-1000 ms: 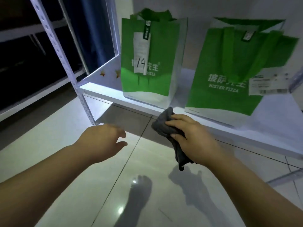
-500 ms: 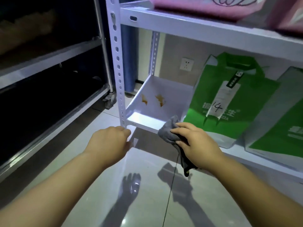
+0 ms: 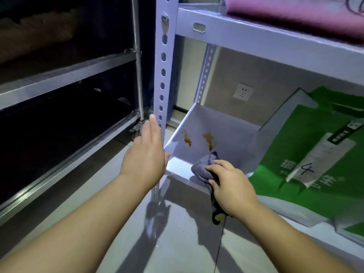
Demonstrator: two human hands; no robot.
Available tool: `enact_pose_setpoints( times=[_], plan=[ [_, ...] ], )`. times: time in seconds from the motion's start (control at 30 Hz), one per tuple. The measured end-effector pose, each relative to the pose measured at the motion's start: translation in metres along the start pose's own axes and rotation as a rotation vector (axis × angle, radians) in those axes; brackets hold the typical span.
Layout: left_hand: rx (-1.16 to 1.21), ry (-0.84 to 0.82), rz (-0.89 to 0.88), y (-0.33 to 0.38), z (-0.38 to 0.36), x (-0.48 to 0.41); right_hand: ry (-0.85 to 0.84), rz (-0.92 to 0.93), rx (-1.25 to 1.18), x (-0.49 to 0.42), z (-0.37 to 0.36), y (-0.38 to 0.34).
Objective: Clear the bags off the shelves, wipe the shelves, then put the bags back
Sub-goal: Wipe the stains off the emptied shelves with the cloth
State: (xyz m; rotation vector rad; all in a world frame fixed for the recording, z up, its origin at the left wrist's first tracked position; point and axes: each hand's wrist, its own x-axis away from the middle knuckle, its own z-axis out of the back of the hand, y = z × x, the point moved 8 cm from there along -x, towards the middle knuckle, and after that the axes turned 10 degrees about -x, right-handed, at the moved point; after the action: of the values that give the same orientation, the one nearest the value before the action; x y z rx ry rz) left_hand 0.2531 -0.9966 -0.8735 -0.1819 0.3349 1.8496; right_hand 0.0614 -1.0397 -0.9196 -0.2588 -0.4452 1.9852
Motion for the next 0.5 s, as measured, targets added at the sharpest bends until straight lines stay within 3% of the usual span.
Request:
enact_pose_setpoints(
  times=[0.27, 0.5],
  plan=[
    [0.046, 0.085, 0.042, -0.001, -0.034, -0.021, -0.038, -0.107, 0.087, -0.037, -0.058, 0.019],
    [0.022, 0.170, 0.008, 0.003, -0.036, -0.022, 0.118, -0.400, 0.111, -0.073, -0.067, 0.040]
  ],
)
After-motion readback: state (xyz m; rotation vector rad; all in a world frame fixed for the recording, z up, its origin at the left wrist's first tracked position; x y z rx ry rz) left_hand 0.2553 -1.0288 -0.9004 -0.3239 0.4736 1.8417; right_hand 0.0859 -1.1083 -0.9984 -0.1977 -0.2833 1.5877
